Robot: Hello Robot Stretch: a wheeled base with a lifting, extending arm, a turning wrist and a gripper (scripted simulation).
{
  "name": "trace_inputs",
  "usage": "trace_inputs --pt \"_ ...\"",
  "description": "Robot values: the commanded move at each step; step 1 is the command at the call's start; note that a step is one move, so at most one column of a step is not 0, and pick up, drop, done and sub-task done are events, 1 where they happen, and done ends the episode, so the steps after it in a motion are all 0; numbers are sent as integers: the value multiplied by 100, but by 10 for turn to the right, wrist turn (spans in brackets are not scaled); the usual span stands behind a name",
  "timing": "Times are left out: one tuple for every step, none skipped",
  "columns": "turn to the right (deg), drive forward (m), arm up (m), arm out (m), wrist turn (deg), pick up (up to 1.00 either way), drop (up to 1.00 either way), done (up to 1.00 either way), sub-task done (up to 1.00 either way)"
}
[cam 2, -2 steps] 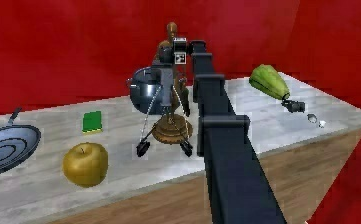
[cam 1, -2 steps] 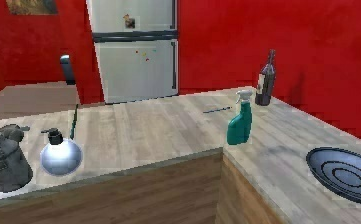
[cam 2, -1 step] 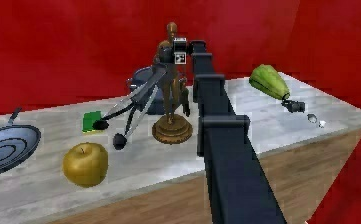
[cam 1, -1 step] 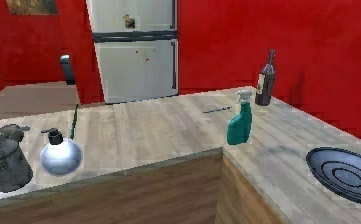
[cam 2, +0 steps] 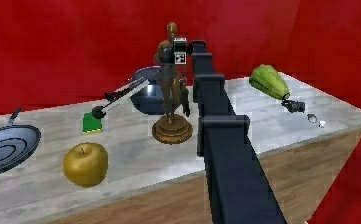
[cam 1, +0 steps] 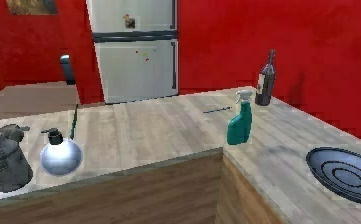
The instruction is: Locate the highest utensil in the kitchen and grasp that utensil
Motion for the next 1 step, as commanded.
trace_inputs --pt "0 0 0 0 450 0 0 0 0"
